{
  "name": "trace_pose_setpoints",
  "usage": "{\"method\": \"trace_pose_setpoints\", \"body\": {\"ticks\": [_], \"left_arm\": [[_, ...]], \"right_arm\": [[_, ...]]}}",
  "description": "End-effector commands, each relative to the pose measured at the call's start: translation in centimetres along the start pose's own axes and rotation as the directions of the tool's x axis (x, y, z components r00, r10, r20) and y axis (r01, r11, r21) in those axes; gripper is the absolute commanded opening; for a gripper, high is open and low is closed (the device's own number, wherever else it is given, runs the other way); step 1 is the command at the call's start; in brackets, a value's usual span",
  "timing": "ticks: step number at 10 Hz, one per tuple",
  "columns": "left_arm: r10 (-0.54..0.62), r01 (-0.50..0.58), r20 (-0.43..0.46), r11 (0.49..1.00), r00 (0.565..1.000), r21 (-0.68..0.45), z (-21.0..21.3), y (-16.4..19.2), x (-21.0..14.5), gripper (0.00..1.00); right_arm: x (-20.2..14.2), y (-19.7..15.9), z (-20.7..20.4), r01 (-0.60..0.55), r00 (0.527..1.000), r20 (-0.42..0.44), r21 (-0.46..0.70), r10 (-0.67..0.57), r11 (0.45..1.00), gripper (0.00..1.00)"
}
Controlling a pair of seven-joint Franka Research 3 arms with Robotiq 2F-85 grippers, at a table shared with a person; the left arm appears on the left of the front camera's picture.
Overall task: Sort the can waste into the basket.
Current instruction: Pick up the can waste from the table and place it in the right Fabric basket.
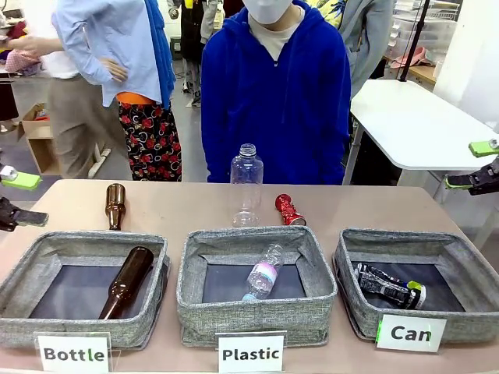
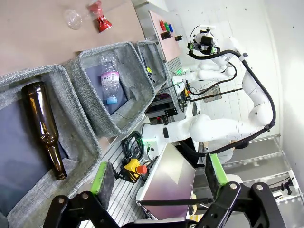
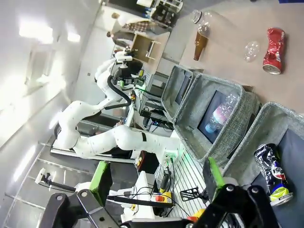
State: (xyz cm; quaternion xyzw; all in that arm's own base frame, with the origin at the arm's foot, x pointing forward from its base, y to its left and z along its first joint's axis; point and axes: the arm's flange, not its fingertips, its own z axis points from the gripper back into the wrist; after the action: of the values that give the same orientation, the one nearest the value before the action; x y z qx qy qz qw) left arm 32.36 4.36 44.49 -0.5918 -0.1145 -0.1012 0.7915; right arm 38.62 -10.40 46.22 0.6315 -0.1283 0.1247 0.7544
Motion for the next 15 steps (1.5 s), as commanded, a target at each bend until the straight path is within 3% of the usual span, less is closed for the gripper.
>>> {"method": "trace_pose_setpoints", "body": {"ticks": [1, 13, 14, 15], "left_arm": [[-0.006, 0.006, -0.006, 1.000, 1.000, -0.008, 0.1, 0.0, -0.3, 1.00], [-0.006, 0.006, -0.006, 1.000, 1.000, -0.008, 0.1, 0.0, -0.3, 1.00], [0.000, 0.000, 0.000, 1.000, 1.000, 0.000, 0.0, 0.0, 0.0, 1.00], [-0.014, 0.019, -0.043, 0.995, 0.999, 0.103, -1.8, -0.6, 2.1, 1.00]], "right_arm": [[-0.1, 0.3, 0.3, -0.012, 1.000, -0.012, 0.002, 0.012, 1.000, 1.00], [-0.1, 0.3, 0.3, -0.012, 1.000, -0.012, 0.002, 0.012, 1.000, 1.00], [-0.1, 0.3, 0.3, -0.012, 1.000, -0.012, 0.002, 0.012, 1.000, 1.00], [-0.1, 0.3, 0.3, -0.012, 1.000, -0.012, 0.002, 0.012, 1.000, 1.00]]}}
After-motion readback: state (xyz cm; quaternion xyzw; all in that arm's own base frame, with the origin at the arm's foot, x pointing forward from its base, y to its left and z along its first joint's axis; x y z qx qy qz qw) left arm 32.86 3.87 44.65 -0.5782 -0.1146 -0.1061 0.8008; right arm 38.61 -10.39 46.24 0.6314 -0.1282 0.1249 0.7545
